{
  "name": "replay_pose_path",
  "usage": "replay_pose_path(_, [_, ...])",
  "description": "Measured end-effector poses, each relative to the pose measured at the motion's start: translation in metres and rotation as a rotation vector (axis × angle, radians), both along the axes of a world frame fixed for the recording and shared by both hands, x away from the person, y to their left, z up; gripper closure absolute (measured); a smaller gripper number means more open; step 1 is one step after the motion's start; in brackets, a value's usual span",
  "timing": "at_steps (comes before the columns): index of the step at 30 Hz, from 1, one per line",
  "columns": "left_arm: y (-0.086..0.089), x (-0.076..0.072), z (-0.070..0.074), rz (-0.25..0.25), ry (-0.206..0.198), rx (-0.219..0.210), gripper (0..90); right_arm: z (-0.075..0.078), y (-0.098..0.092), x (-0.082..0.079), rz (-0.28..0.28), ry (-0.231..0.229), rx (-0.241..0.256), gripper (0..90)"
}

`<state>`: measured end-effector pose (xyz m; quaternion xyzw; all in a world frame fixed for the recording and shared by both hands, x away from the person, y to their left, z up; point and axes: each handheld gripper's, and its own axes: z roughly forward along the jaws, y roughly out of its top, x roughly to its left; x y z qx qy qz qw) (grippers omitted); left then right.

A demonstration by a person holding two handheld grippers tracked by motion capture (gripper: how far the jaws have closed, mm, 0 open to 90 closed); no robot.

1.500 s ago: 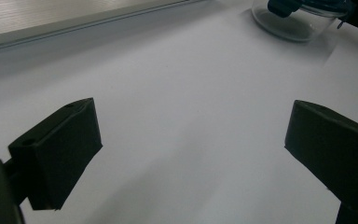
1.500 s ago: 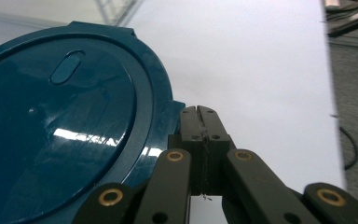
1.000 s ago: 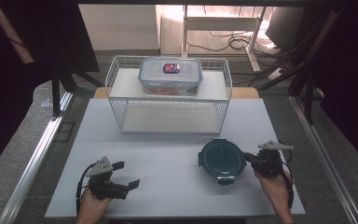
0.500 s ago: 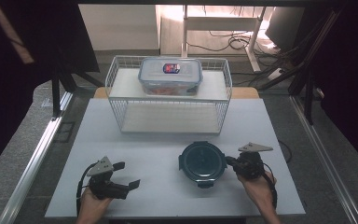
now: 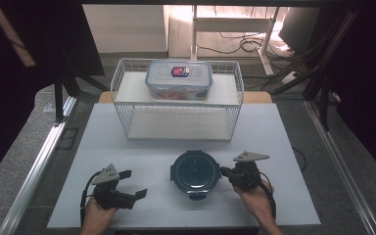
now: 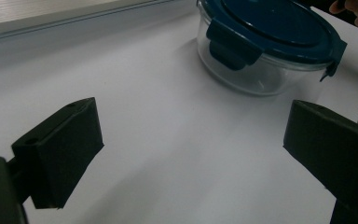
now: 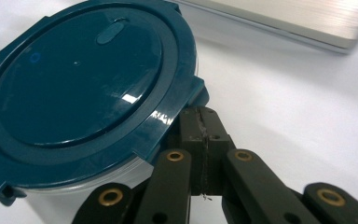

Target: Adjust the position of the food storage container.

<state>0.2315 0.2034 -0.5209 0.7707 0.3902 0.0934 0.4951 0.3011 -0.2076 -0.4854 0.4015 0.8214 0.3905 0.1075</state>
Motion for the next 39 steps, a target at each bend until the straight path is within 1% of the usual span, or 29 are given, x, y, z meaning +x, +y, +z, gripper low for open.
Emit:
replay_pose_path(5, [0.0, 0.0, 0.0, -0.002, 0.001, 0.003, 3.9, -0.001, 0.016, -0.004, 0.032, 0.007, 0.011, 89.3])
replay_pose_path(8, [0.0, 0.0, 0.0, -0.003, 0.005, 0.004, 4.0, -0.002, 0.022, -0.006, 0.05, 0.012, 0.011, 89.3])
replay_pose_path(10, [0.0, 0.0, 0.0, -0.005, 0.008, 0.005, 4.2, -0.002, 0.023, -0.006, 0.057, 0.008, 0.008, 89.3])
replay_pose_path(13, [0.0, 0.0, 0.0, -0.006, 0.009, 0.009, 4.3, -0.001, 0.022, -0.005, 0.079, 0.018, 0.005, 89.1])
replay_pose_path(15, [0.0, -0.001, 0.0, -0.006, 0.009, 0.012, 4.4, 0.001, 0.021, -0.006, 0.092, 0.002, -0.009, 87.8])
replay_pose_path(17, [0.001, -0.001, 0.001, -0.008, 0.017, 0.012, 4.9, 0.003, 0.02, -0.01, 0.098, -0.029, -0.019, 82.2])
replay_pose_path(18, [0.001, -0.001, 0.001, -0.01, 0.021, 0.011, 5.2, 0.005, 0.019, -0.012, 0.106, -0.054, -0.027, 78.8])
replay_pose_path(19, [0.001, -0.001, 0.001, -0.012, 0.025, 0.01, 5.4, 0.007, 0.018, -0.014, 0.107, -0.065, -0.032, 76.0])
replay_pose_path(21, [0.0, -0.001, 0.001, -0.013, 0.029, 0.013, 5.5, 0.009, 0.014, -0.018, 0.112, -0.086, -0.028, 69.7])
replay_pose_path(22, [0.0, -0.001, 0.001, -0.014, 0.03, 0.014, 5.5, 0.01, 0.011, -0.019, 0.114, -0.095, -0.02, 65.1])
replay_pose_path(26, [-0.002, -0.001, 0.001, -0.017, 0.029, 0.029, 5.5, 0.01, 0.003, -0.022, 0.127, -0.105, -0.01, 46.8])
replay_pose_path(29, [-0.002, -0.001, 0.0, -0.019, 0.029, 0.036, 5.5, 0.009, -0.002, -0.023, 0.137, -0.109, 0.008, 31.1])
replay_pose_path(31, [-0.002, -0.001, -0.001, -0.017, 0.026, 0.039, 5.4, 0.008, -0.005, -0.024, 0.136, -0.12, 0.014, 20.7])
replay_pose_path(35, [-0.002, -0.001, -0.002, -0.017, 0.022, 0.042, 5.3, 0.004, -0.009, -0.027, 0.117, -0.135, 0.01, 8.5])
replay_pose_path(37, [-0.002, -0.001, -0.002, -0.018, 0.021, 0.044, 5.2, 0.002, -0.009, -0.029, 0.114, -0.144, 0.002, 6.2])
replay_pose_path(39, [-0.003, -0.001, -0.002, -0.019, 0.022, 0.045, 5.1, 0.0, -0.009, -0.03, 0.133, -0.132, -0.003, 4.4])
